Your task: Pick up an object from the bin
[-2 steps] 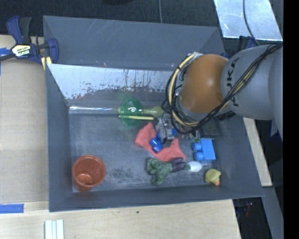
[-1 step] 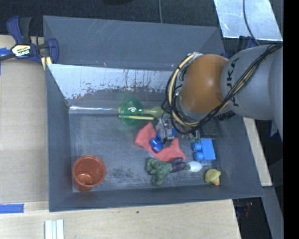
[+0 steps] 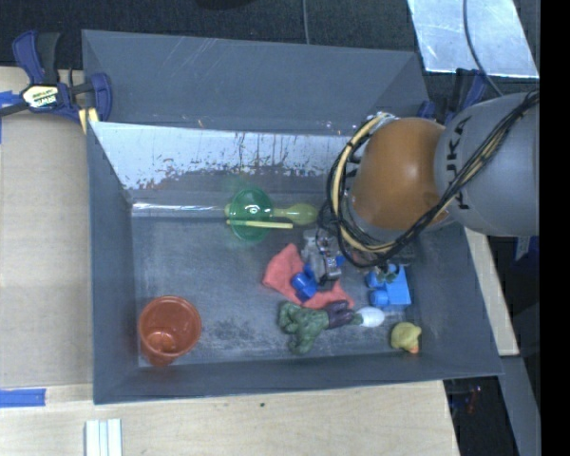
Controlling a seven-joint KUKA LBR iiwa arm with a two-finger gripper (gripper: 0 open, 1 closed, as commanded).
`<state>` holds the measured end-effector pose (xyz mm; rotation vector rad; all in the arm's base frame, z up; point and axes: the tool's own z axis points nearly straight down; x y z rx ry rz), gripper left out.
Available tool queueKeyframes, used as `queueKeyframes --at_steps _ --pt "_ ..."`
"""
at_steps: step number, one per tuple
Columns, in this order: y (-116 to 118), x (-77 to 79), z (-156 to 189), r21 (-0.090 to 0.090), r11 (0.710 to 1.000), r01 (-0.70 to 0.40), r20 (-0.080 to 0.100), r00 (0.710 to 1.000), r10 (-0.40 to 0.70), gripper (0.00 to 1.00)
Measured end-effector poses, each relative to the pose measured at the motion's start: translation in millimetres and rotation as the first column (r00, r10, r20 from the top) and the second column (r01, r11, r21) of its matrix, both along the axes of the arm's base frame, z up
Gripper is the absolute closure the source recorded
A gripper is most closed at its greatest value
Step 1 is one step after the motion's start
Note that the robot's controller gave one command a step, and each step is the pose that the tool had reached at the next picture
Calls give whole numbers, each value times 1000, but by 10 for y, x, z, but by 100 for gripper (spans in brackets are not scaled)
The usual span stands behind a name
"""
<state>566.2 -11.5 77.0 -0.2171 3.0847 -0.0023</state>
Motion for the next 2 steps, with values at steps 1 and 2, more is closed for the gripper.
queueKeyframes --at_steps 1,2 --pt "81 -22 588 -2 1000 -10 -19 1000 10 100" --pt "74 -11 891 -2 1000 -20 -9 1000 20 100"
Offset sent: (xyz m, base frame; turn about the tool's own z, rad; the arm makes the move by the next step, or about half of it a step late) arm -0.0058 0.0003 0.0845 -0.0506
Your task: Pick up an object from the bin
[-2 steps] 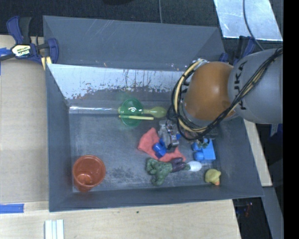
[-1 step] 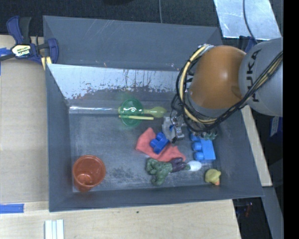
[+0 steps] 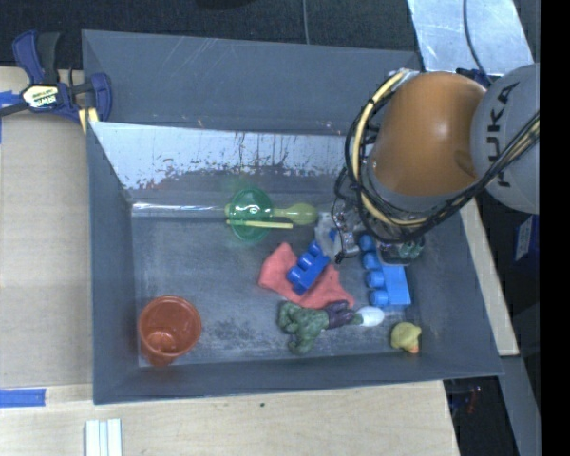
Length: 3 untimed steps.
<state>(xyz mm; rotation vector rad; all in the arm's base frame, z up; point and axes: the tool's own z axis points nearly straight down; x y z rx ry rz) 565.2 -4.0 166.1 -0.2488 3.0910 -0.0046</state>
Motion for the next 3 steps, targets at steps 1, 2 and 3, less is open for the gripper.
queueKeyframes --at_steps 1,2,3 --pt "35 306 322 -7 982 -190 -1 982 190 100" --pt "69 121 6 -3 998 -55 0 998 55 100" --pt "133 217 -211 -3 998 -65 5 998 65 100"
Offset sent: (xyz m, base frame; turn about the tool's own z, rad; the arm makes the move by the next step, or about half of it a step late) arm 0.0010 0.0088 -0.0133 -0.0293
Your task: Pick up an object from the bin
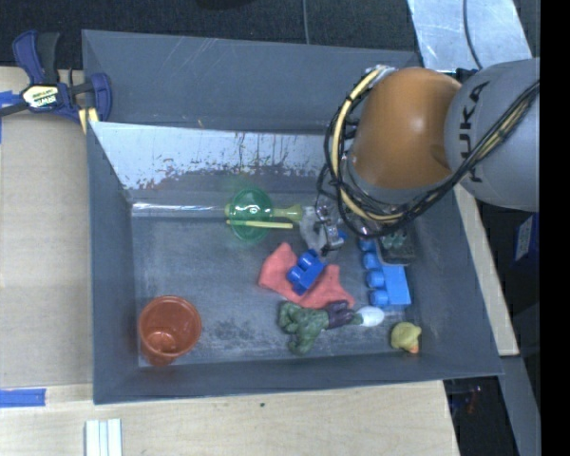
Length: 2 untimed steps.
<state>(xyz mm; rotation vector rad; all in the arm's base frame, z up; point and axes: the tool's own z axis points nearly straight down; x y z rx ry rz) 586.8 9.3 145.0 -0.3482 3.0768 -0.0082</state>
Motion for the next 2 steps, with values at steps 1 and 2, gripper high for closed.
queueKeyframes --at_steps 1,2 --pt "403 44 -490 -5 995 -104 3 995 104 100" --pt "80 -291 -740 -7 996 -85 11 996 85 0"
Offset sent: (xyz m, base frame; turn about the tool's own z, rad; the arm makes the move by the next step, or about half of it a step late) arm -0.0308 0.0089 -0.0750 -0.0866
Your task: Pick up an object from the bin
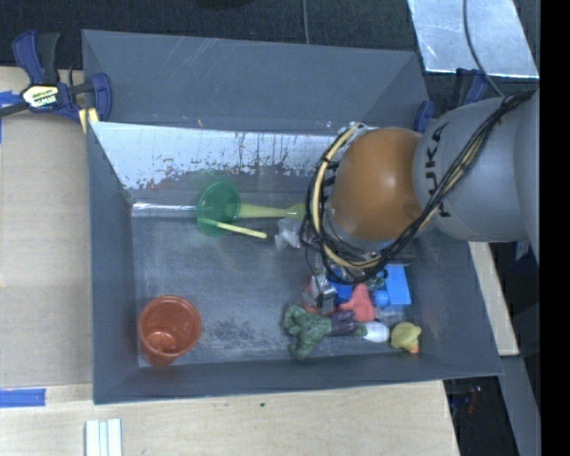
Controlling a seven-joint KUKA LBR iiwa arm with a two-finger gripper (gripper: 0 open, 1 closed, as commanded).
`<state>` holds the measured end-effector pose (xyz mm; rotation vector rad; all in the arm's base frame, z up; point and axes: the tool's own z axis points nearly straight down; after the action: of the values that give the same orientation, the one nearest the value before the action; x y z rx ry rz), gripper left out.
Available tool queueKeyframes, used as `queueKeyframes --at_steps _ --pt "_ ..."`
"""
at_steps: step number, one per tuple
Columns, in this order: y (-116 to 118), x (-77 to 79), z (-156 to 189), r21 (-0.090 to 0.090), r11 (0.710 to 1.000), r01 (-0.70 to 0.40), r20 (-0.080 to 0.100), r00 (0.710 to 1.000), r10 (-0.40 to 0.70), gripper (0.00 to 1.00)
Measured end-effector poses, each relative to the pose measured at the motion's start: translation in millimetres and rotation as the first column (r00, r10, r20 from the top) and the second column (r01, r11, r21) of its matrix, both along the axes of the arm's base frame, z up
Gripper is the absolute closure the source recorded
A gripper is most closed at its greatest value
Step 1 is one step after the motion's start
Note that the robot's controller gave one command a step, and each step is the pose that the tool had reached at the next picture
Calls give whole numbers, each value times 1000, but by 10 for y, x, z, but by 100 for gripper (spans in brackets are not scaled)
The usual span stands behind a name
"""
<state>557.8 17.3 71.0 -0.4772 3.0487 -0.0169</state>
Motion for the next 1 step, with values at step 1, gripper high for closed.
queueKeyframes --at_steps 1 --pt "0 -1 3 0 1000 0 0 1000 0 0"
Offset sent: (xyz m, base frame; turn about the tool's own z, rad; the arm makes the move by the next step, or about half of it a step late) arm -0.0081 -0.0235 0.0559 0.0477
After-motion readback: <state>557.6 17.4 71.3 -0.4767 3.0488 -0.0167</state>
